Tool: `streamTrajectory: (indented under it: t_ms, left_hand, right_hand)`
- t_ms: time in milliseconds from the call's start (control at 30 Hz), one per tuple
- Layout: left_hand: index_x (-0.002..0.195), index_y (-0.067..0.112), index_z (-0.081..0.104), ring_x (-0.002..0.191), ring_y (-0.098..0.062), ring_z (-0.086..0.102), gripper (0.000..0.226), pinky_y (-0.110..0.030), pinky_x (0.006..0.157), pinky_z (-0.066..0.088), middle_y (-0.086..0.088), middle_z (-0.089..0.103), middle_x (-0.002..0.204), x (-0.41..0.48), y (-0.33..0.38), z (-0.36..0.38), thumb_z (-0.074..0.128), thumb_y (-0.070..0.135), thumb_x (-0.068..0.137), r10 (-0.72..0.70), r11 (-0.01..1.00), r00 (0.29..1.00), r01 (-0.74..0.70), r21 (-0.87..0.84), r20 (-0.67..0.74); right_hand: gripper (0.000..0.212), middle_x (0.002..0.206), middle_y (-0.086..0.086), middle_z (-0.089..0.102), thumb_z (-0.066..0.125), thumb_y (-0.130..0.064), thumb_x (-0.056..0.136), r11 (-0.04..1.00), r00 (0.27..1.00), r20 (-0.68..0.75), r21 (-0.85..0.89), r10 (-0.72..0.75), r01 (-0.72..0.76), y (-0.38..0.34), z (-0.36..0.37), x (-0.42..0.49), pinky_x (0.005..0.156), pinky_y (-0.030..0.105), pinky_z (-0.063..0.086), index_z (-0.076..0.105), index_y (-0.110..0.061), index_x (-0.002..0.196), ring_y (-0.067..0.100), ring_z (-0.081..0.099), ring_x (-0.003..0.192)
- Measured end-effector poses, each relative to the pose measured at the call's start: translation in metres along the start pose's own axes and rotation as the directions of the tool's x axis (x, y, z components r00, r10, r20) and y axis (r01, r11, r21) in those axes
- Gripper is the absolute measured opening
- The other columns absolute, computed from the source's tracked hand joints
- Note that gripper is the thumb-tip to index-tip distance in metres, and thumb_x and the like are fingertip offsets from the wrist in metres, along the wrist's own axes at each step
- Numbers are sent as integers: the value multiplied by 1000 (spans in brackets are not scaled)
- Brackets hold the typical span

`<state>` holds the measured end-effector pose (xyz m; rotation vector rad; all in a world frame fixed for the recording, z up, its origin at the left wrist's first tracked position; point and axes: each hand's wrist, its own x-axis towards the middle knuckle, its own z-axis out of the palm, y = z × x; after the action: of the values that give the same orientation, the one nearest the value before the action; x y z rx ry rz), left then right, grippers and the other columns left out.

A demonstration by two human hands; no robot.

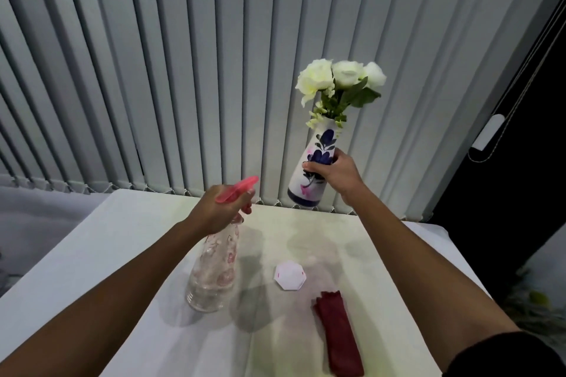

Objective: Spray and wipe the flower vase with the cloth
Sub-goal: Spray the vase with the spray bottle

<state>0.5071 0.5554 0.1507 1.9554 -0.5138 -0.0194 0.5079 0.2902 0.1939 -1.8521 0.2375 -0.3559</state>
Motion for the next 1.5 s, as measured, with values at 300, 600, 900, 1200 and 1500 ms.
streamTrajectory:
  t_ms: [300, 600, 900, 1200, 1500]
  left_hand:
    - [120, 54, 52, 73, -30, 66, 44, -44, 78, 56, -9, 70, 76, -5, -48, 7, 46, 72, 80, -45, 996, 933, 70, 57, -357]
    - [129, 35, 55, 84, -30, 68, 44, -44, 87, 52, -12, 72, 83, 6, -80, 13, 46, 56, 91, -26, 984, 900, 100, 147, -435]
    - [117, 34, 60, 87, -30, 68, 38, -51, 81, 55, -2, 68, 83, 0, -108, 6, 48, 55, 88, -112, 988, 888, 149, 48, -446]
    - [118, 13, 58, 80, -26, 59, 35, -30, 71, 43, -7, 62, 87, -7, -112, 14, 53, 38, 93, -189, 964, 827, 259, 62, -529]
    - [109, -6, 46, 110, -37, 41, 36, -44, 101, 32, -26, 50, 112, -67, -112, 96, 56, 6, 77, 13, 937, 727, 232, 263, -686]
  right_hand:
    - [64, 101, 1, 71, 87, -47, 50, 966, 988, -101, -222, 113, -133, 92, 44, -37, 87, 40, 55, 60, -19, 101, 23, 66, 94]
    - [47, 81, -15, 61, 84, -34, 64, 952, 980, -76, -236, 184, -197, 155, 66, -82, 74, 26, 45, 53, -29, 98, 17, 61, 81]
    - [49, 87, -10, 65, 85, -36, 62, 942, 968, -109, -230, 227, -246, 176, 78, -83, 77, 28, 49, 54, -28, 99, 16, 62, 83]
    - [55, 88, -11, 65, 87, -39, 60, 945, 968, -140, -225, 209, -237, 185, 86, -89, 79, 28, 52, 57, -25, 104, 14, 62, 82]
    - [54, 89, -6, 64, 87, -25, 64, 947, 974, -68, -231, 214, -224, 177, 83, -85, 72, 23, 45, 54, -16, 105, 13, 58, 80]
